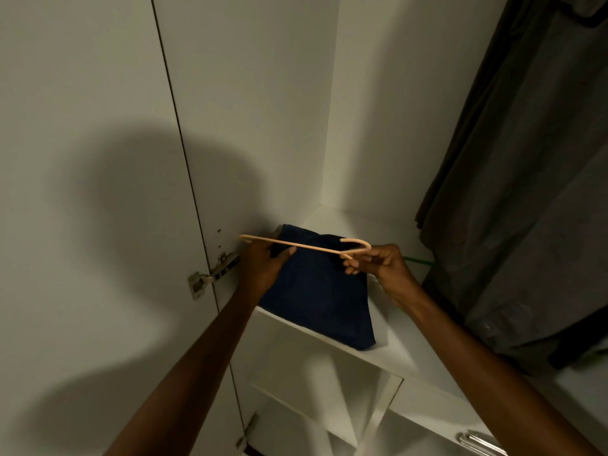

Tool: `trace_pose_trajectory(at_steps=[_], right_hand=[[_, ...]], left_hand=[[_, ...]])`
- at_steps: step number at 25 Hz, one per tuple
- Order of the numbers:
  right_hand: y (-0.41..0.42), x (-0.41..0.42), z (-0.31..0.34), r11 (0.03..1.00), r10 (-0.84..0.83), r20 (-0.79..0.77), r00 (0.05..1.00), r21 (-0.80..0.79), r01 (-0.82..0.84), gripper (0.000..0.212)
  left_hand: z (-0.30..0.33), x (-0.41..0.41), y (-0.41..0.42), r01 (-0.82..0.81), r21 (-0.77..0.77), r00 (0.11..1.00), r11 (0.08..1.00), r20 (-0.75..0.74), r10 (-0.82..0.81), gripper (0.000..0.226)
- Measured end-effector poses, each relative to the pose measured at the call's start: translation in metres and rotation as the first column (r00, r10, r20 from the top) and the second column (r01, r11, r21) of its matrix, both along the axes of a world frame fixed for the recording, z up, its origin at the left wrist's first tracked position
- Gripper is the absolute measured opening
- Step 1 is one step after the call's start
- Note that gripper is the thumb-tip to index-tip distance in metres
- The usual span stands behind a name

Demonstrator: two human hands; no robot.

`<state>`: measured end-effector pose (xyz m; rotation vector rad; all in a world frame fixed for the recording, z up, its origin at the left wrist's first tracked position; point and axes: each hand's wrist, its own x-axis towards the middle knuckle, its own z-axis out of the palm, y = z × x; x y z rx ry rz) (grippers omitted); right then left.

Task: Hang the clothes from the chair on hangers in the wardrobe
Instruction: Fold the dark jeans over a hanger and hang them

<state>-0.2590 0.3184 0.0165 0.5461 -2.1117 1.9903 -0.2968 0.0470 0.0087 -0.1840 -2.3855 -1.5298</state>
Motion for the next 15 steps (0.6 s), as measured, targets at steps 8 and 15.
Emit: trace_pose_trajectory(at_steps=[8, 15], right_hand=[[0.003, 0.01, -0.01, 0.998, 0.053, -0.043, 0.998, 0.049, -0.051, 0.021], [-0.009, 0.04, -0.038, 0.983, 0.074, -0.053, 0.996, 0.174, -0.063, 0.021]], left_hand=[[0.001, 0.037, -0.054, 0.128, -0.628, 0.944, 0.768, -0.162, -0.289, 0.022], [0.081, -0.02, 0.017, 0.235, -0.309, 0.968, 0.922, -0.015, -0.252, 0.045]])
